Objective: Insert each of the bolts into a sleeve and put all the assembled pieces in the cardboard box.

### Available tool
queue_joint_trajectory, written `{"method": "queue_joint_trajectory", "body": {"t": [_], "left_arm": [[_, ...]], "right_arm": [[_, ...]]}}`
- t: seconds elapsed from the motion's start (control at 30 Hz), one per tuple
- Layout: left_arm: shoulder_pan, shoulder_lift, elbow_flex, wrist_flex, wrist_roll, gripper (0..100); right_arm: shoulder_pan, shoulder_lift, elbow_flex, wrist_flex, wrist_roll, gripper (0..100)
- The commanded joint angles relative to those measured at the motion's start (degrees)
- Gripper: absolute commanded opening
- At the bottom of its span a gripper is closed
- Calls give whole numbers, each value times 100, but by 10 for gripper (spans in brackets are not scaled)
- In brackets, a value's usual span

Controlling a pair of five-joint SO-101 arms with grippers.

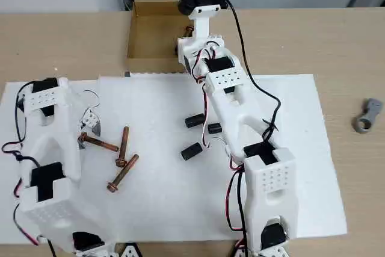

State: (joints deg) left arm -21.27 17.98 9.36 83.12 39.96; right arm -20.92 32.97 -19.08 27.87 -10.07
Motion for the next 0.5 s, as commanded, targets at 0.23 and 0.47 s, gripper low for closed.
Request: {"method": "queue_joint_trajectory", "body": {"t": [0.23,0.47], "left_arm": [[-26,1090,-699,360,9,121],[-26,1090,-1191,607,-598,7]], "right_arm": [[-48,-444,-264,13,-70,156],[-48,-479,-264,13,-70,156]]}}
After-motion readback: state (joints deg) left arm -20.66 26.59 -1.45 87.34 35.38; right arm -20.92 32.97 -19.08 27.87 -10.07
